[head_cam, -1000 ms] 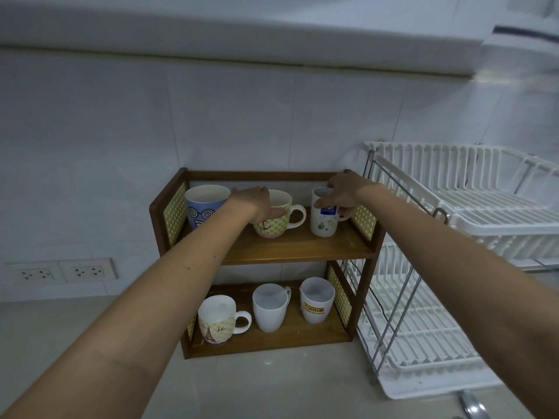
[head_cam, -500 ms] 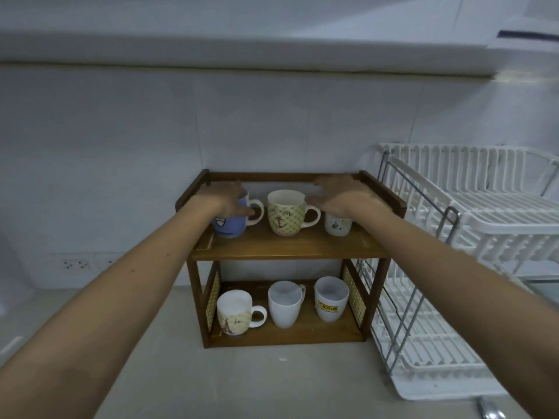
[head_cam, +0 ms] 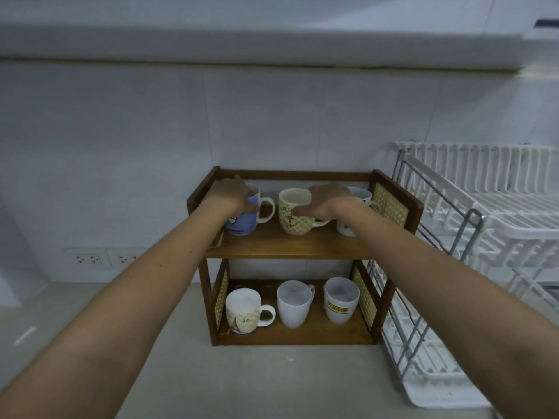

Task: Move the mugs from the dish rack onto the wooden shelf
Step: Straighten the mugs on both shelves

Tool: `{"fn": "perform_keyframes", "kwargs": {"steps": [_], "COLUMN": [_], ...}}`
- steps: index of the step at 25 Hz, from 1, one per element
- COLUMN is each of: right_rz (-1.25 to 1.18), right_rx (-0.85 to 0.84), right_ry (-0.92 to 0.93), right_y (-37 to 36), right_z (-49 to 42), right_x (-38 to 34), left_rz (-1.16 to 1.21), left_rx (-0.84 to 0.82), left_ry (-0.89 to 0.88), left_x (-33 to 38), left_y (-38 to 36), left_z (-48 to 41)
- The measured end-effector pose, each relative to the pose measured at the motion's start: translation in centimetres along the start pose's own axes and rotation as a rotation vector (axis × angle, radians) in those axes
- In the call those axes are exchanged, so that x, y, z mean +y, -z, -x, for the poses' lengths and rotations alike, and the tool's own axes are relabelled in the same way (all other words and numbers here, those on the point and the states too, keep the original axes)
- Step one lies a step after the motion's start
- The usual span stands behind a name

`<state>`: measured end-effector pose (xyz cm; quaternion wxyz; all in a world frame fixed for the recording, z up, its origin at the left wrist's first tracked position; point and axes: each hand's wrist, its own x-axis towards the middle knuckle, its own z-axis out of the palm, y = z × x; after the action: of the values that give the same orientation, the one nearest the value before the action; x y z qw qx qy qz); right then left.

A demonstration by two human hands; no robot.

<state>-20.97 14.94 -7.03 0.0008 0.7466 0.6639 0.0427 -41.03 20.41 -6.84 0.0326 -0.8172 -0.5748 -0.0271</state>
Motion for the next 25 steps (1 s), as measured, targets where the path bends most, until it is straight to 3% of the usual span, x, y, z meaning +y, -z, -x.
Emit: {"fn": "perform_keyframes", "kwargs": {"steps": [7,9,10,13,15,17,19,21,23,25], "right_rz": [0.071,0.035,-0.041,-0.244,-0.246,-0.212,-0.161,-0.111,-0.068,-0.069], "right_rx": [-0.036,0.142,0.308,0.747,0.786,0.562,0.195,-0.136,-0.331,-0.351], "right_ry": [0.001,0.043,0.088,0.349,0.479,0.507,0.416,0.28,0.236,0.244], "right_y": [0.2,-0.4,-0.9,-4.6,-7.9,-11.4,-14.1,-15.3,-15.8,-16.3], "right_z": [0.5,2.0,3.3,8.4,11.4,12.8,12.4,10.5,8.2,5.7], "right_x": [-0.3,-0.9,-1.4,-2.6,-2.4,-2.2,-2.1,-2.0,-2.3,-2.7], "left_rz": [-0.033,0.02,0.072,0.269,0.295,0.2,0.198,0.242,0.214,0.117], "left_rx": [-0.007,0.006,0.098,0.604,0.704,0.445,0.021,-0.262,-0.339,-0.395], "left_ry": [0.055,0.034,-0.019,-0.353,-0.605,-0.721,-0.525,-0.303,-0.195,-0.161], "left_x": [0.7,0.9,1.0,0.8,0.1,-0.6,-0.7,-0.5,-0.3,-0.5], "left_y": [-0.4,-0.3,-0.6,-4.7,-8.5,-12.0,-14.0,-15.1,-15.9,-17.1], "left_z": [-0.1,1.1,2.3,8.5,12.9,14.7,14.3,12.2,9.9,8.1]}}
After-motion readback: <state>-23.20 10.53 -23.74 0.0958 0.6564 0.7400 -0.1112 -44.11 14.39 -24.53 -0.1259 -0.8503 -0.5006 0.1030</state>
